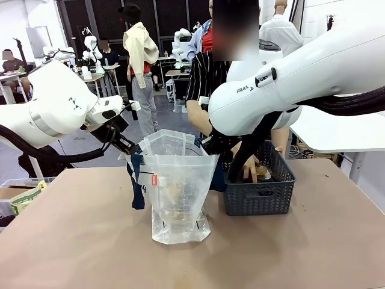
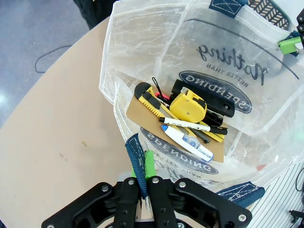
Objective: Transfer purchased items from the store into the shopping bag.
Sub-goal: Move the Reusable shopping bag to the right side of the table.
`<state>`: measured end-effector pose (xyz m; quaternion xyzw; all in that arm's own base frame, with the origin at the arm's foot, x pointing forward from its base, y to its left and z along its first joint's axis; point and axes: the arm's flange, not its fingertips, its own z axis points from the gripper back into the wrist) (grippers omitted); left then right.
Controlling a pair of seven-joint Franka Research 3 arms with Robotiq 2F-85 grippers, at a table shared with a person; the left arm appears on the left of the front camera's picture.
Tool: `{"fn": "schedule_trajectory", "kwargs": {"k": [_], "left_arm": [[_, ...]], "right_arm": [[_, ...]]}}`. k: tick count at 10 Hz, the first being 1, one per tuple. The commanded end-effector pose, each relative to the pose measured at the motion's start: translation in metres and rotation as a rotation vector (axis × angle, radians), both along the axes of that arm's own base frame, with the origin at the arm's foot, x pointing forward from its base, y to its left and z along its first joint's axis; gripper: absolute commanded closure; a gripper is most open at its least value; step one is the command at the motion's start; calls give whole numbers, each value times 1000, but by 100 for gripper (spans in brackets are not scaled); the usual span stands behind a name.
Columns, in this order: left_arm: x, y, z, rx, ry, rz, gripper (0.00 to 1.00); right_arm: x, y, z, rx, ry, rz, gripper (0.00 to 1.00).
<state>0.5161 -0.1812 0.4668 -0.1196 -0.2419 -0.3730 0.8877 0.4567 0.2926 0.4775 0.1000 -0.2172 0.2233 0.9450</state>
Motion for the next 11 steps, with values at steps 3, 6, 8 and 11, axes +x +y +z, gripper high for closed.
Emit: {"fn": "schedule_trajectory", "kwargs": {"k": [3, 6, 8, 11], "left_arm": [[0, 2, 3, 4, -5, 4, 100], [0, 2, 3, 4, -5, 4, 100], [0, 2, 3, 4, -5, 4, 100], [0, 2, 3, 4, -5, 4, 100]], "right_arm": [[-4, -3, -3, 4, 9, -7, 100], [-4, -3, -3, 4, 9, -7, 100], [-4, -3, -3, 4, 9, -7, 100], [-4, -3, -3, 4, 9, -7, 100]]}}
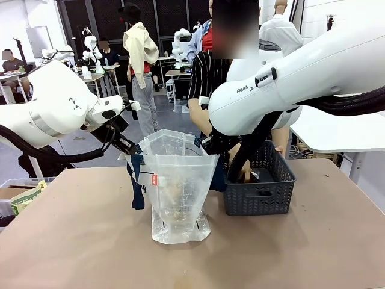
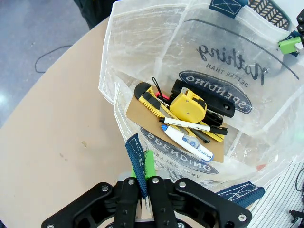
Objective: Transfer purchased items from the store into the shopping bag.
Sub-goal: Move the Reusable shopping bag to the right side of the table.
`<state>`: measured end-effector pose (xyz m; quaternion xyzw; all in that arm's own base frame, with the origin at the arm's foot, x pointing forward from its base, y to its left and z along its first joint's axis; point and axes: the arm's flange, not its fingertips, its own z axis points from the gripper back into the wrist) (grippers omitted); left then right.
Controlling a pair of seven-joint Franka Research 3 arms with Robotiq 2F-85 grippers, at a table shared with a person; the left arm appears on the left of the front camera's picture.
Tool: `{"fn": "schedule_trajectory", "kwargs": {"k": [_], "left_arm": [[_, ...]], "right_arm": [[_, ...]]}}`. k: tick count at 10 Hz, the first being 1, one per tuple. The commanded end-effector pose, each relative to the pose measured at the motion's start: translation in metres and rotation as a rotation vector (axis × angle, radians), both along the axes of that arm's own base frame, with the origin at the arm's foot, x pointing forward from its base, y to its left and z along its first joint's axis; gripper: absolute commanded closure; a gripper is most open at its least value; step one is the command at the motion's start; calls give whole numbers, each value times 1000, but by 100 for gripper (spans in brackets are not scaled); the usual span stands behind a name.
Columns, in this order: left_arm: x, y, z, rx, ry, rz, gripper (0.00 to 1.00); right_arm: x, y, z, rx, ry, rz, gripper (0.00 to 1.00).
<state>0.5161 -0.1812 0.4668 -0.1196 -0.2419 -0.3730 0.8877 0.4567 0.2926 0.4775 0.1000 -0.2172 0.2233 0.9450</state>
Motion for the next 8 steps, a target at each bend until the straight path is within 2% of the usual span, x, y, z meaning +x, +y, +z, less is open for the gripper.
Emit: {"fn": "schedule_trajectory", "kwargs": {"k": [1, 8], "left_arm": [[0, 2, 3, 5, -4, 4, 100], [0, 2, 3, 5, -4, 4, 100]], "right_arm": [[-4, -3, -3, 4, 9, -7, 100], [-4, -3, -3, 4, 9, -7, 100]]}}
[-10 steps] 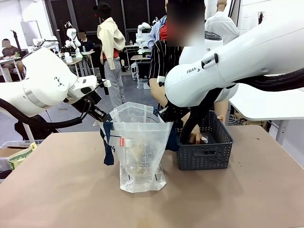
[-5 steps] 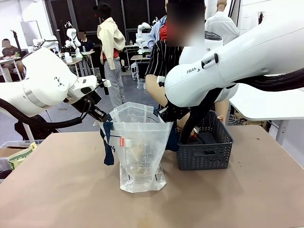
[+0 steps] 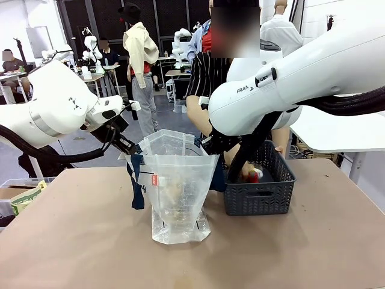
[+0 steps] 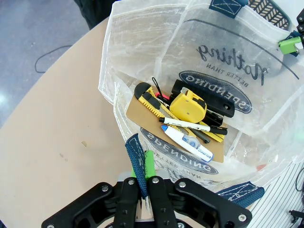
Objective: Transfer purchased items from the store into the shopping bag.
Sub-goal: Move the Reusable shopping bag to the right side of the table.
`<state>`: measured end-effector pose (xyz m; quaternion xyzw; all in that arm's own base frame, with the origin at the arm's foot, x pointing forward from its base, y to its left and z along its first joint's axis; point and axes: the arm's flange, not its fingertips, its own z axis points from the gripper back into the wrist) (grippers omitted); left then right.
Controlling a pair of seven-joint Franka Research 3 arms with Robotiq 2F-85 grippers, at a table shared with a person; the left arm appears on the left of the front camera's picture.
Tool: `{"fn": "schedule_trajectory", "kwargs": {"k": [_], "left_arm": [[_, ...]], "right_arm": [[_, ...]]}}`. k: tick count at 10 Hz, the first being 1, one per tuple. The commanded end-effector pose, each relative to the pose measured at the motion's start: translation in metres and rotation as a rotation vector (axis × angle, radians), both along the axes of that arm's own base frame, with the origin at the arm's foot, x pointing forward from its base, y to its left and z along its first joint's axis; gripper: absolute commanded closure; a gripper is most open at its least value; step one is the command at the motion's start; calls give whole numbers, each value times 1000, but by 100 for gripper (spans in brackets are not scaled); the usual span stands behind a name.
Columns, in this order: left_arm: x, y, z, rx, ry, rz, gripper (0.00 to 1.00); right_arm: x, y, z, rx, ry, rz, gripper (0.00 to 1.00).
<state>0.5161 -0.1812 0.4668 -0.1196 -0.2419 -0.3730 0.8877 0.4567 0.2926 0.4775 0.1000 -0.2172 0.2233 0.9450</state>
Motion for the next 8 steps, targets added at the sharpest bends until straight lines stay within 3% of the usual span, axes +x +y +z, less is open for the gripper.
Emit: {"fn": "schedule_trajectory", "kwargs": {"k": [1, 8], "left_arm": [[0, 2, 3, 4, -5, 4, 100], [0, 2, 3, 4, -5, 4, 100]], "right_arm": [[-4, -3, -3, 4, 9, -7, 100], [-4, -3, -3, 4, 9, -7, 100]]}}
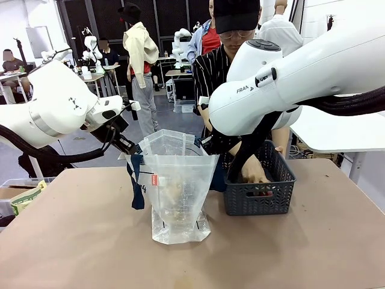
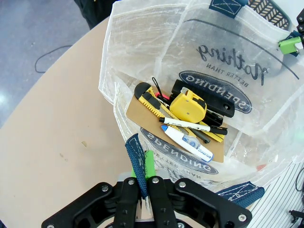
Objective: Transfer purchased items from the store into the shopping bag.
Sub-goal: Move the Reusable shopping bag to the right side of the table.
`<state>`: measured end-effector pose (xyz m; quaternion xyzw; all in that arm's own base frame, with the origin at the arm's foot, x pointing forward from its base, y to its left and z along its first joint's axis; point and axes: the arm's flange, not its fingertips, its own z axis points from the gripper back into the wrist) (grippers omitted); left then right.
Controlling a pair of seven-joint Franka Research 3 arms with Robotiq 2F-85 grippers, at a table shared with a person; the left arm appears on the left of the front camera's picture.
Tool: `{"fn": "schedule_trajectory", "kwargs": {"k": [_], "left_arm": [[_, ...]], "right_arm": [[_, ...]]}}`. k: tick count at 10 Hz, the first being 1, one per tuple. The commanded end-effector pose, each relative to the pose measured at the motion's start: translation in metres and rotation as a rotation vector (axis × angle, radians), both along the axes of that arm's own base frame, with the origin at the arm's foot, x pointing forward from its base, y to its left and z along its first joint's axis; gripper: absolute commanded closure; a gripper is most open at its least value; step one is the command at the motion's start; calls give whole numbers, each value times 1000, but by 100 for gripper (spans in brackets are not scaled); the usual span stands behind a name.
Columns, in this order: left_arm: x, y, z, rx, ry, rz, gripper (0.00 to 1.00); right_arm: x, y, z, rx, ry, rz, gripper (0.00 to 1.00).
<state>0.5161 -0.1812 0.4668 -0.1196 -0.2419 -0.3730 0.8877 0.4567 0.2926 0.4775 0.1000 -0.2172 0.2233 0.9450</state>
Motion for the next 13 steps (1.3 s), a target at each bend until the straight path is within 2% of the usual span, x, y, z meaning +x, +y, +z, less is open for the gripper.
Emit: {"fn": "schedule_trajectory", "kwargs": {"k": [1, 13], "left_arm": [[0, 2, 3, 4, -5, 4, 100], [0, 2, 3, 4, -5, 4, 100]], "right_arm": [[-4, -3, -3, 4, 9, -7, 100], [-4, -3, -3, 4, 9, -7, 100]]}}
